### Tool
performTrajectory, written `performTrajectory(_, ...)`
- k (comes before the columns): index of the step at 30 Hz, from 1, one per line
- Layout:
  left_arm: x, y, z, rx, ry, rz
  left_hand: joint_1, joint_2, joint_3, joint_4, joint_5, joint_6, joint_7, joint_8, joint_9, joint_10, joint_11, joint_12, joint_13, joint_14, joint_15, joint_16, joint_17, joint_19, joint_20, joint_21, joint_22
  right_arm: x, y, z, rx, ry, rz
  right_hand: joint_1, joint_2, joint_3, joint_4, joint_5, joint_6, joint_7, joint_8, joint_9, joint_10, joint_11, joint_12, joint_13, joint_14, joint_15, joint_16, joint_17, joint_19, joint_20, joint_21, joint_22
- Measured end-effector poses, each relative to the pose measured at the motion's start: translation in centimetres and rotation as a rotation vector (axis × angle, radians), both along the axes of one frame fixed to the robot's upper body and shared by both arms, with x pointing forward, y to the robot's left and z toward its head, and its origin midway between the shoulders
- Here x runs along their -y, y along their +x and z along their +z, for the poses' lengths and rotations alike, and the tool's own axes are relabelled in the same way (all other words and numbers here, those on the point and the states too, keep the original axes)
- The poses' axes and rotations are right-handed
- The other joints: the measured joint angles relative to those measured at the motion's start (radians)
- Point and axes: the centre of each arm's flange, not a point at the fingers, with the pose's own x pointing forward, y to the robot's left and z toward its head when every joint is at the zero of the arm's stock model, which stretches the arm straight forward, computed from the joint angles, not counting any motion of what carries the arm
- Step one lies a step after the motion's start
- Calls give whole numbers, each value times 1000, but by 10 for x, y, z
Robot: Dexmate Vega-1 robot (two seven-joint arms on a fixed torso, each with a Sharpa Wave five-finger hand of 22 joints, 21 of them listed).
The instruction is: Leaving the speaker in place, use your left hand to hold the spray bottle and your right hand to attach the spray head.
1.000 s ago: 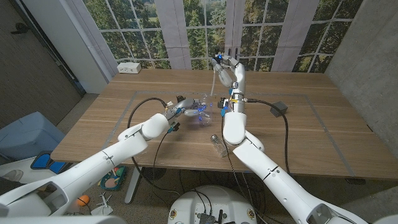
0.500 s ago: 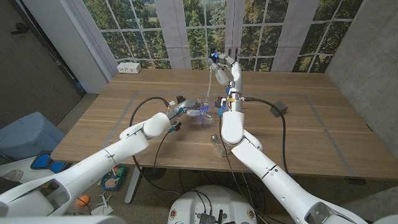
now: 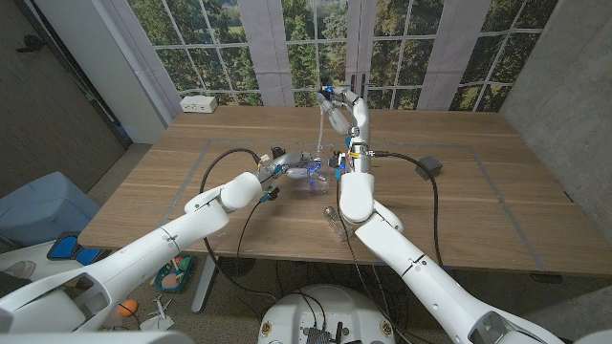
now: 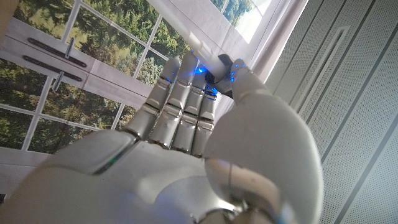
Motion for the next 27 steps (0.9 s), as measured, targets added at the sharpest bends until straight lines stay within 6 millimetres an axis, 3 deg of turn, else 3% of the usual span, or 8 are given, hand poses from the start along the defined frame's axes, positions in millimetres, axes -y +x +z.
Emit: performTrajectory(27,-5,4,7,-42,-84,-29,0,0,0,0,1,0,0,-2,-1,3,3,-5,-1,0,0,0,0,0,0,8,0,4,14,-23,-89,-20,-42,-4,4,0,0,4,0,0,-8,-1,0,0,-3,0,4,4,-22,9,-14,3,23,-5)
